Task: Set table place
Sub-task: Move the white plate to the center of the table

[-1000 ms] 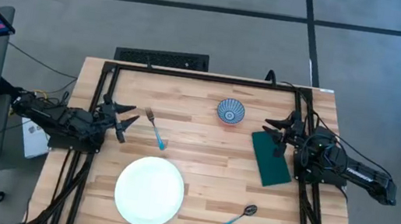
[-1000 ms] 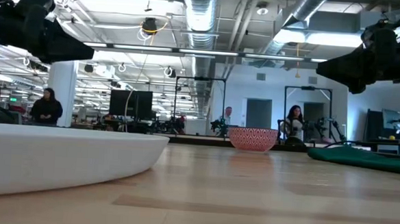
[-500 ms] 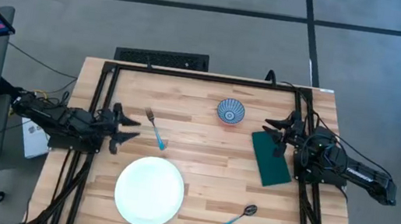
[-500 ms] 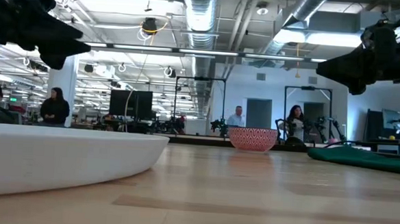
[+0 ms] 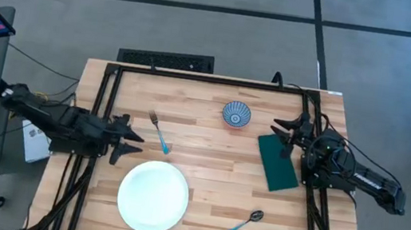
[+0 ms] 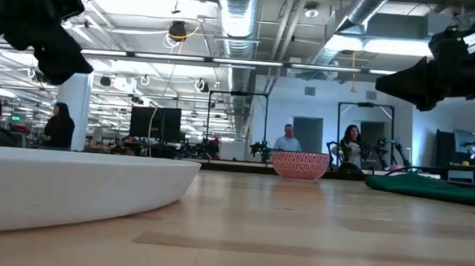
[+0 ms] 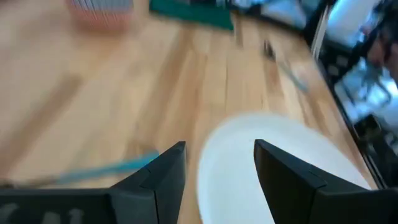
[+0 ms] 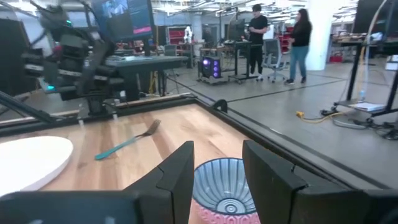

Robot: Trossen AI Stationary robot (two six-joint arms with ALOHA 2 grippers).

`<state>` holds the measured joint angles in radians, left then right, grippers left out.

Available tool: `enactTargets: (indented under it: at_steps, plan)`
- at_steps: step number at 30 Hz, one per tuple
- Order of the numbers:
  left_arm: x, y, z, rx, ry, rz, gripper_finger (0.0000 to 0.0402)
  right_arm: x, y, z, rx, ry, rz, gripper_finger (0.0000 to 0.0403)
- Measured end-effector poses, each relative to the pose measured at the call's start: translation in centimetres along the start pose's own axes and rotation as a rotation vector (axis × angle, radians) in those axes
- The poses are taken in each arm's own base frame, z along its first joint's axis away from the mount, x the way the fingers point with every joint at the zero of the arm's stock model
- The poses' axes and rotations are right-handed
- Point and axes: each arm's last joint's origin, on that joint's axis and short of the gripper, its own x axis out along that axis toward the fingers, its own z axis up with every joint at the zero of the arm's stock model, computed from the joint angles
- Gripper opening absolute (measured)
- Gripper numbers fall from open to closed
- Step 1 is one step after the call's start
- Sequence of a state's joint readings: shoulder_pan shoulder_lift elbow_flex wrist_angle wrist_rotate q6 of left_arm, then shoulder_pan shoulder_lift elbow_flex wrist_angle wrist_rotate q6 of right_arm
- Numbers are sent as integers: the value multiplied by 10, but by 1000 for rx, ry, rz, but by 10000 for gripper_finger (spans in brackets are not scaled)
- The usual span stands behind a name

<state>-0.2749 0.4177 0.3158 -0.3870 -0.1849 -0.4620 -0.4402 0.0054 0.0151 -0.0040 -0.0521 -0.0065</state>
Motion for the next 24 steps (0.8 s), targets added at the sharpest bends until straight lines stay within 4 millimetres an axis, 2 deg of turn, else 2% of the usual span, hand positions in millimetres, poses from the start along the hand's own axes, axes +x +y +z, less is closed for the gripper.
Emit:
enactTargets:
  at_steps: [4,11,16,24]
  plan:
    - [18,-9,4,-47,251,25,179,0,-3,0,-1,0,-28,159]
    - [56,-13,-7,-60,621,154,179,0,-4,0,6,0,-40,159]
    - [78,-16,-12,-120,768,110,179,0,-4,0,7,0,-40,159]
    - [101,-5,-27,-176,912,207,179,0,-4,0,7,0,-40,159]
